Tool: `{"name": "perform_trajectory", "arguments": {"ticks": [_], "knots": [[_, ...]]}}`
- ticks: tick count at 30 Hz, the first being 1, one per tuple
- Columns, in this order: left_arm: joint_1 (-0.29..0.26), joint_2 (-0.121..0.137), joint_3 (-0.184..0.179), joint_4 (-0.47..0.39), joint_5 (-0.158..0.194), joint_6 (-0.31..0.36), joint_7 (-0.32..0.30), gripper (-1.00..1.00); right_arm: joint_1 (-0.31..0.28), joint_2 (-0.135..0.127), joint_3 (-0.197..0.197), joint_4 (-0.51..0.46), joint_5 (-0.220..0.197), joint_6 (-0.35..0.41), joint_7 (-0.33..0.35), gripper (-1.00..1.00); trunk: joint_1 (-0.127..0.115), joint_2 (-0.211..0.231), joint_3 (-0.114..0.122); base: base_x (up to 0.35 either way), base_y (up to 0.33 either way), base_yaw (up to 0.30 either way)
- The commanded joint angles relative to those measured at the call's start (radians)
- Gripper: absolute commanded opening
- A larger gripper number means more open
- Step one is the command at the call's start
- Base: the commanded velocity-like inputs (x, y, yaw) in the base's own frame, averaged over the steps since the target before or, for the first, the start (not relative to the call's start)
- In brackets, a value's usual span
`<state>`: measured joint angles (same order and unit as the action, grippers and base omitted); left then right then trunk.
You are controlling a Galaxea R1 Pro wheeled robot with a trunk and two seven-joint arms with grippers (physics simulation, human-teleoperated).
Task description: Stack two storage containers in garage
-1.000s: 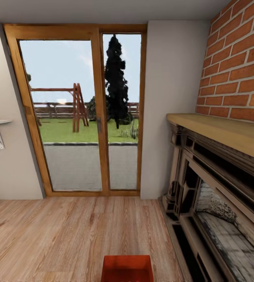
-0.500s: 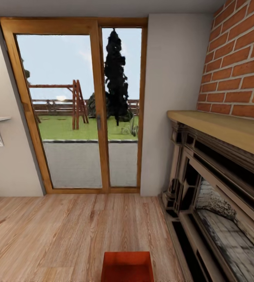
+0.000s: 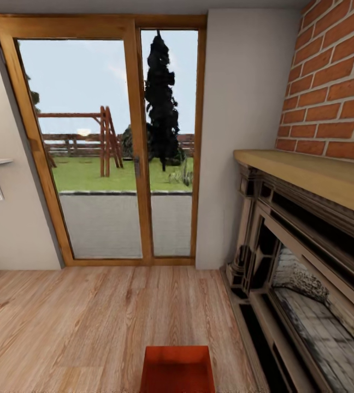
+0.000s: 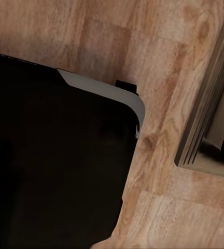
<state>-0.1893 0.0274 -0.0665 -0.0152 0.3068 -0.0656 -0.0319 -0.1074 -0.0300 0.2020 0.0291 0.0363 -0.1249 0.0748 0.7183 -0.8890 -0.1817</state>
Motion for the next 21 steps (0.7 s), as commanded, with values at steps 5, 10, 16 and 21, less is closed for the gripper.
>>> {"name": "perform_trajectory", "arguments": {"ticks": [5,10,16,21], "knots": [[-0.001,0.0,-0.007,0.001,0.01,-0.003,-0.003,1.0,-0.001,-0.001,0.002,0.003,0.004,-0.005,0.003,1.0,0.0,-0.001,-0.009,0.0,0.0,0.0],[-0.001,0.0,-0.007,0.001,0.01,-0.003,-0.003,1.0,-0.001,-0.002,0.001,0.003,0.001,-0.005,0.002,1.0,0.0,-0.001,-0.017,0.0,0.0,0.0],[-0.001,0.0,-0.007,0.001,0.01,-0.003,-0.003,1.0,-0.001,-0.001,0.0,0.003,-0.004,-0.004,-0.009,1.0,0.0,-0.001,-0.027,0.0,0.0,0.0],[-0.001,0.0,-0.007,0.001,0.01,-0.003,-0.003,1.0,-0.001,-0.001,0.0,0.003,-0.005,0.0,-0.013,1.0,0.0,-0.001,-0.034,0.0,0.0,0.0]]}}
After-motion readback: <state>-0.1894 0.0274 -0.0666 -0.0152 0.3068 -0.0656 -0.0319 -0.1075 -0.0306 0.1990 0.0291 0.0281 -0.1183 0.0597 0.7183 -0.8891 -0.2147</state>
